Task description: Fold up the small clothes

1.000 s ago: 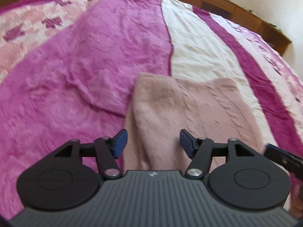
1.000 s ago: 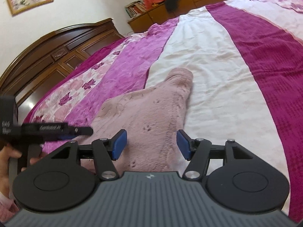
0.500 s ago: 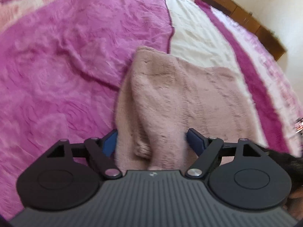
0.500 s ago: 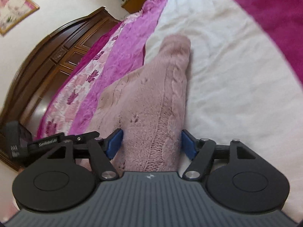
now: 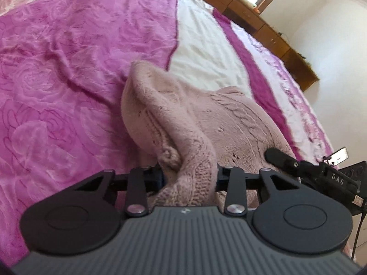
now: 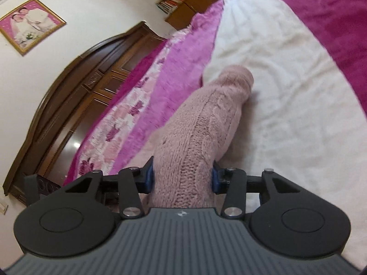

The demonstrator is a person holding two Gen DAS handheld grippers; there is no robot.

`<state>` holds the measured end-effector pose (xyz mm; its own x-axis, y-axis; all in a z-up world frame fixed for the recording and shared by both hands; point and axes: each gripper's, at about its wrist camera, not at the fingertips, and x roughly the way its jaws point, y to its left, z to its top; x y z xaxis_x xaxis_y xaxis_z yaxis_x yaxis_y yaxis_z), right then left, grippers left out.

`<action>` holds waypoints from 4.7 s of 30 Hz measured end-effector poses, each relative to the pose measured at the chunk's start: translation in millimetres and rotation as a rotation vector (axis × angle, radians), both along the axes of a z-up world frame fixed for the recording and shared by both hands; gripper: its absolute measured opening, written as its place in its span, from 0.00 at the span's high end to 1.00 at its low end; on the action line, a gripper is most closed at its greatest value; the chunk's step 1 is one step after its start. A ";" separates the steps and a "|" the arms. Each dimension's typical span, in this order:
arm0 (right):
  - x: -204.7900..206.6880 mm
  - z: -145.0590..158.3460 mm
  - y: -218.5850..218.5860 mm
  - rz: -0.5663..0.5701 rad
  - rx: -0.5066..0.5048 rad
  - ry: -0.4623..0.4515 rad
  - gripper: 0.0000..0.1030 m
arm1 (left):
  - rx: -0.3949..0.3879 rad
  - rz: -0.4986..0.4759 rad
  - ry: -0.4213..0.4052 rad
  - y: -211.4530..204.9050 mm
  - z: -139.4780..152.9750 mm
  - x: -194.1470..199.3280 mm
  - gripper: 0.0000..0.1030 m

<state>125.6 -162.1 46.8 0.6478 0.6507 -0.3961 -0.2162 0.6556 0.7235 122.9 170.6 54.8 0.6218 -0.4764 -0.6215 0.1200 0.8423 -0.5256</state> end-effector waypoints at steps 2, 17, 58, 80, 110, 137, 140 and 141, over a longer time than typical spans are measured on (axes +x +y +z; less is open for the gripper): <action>-9.6 14.2 -8.6 0.001 -0.018 -0.021 0.51 | -0.022 -0.012 -0.006 -7.9 5.9 -10.3 0.63; -142.2 31.6 -100.5 -0.088 -0.087 0.040 0.51 | -0.088 -0.081 0.034 -72.0 5.3 -98.0 0.63; -267.3 -1.3 -57.9 -0.186 -0.526 -0.043 0.13 | 0.479 -0.002 0.003 -133.6 -17.9 -189.8 0.36; -253.7 -24.4 -49.4 -0.136 -0.520 0.071 0.13 | 0.539 0.008 0.057 -143.5 -34.6 -186.6 0.36; -252.1 -25.0 -48.2 -0.129 -0.520 0.069 0.13 | 0.546 -0.006 0.064 -145.8 -35.6 -185.2 0.36; -252.1 -25.5 -47.9 -0.128 -0.517 0.072 0.13 | 0.547 -0.007 0.069 -145.7 -40.1 -186.4 0.36; -251.7 -26.6 -46.8 -0.127 -0.519 0.078 0.13 | 0.545 -0.010 0.070 -144.6 -42.1 -187.1 0.36; -251.4 -27.2 -46.2 -0.126 -0.521 0.081 0.13 | 0.543 -0.011 0.071 -144.2 -42.6 -187.3 0.36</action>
<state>-125.9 -208.3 19.7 0.6619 0.2739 -0.6978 -0.0698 0.9493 0.3064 -64.3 26.3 12.2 0.5663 -0.0814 -0.8202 0.1107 0.9936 -0.0222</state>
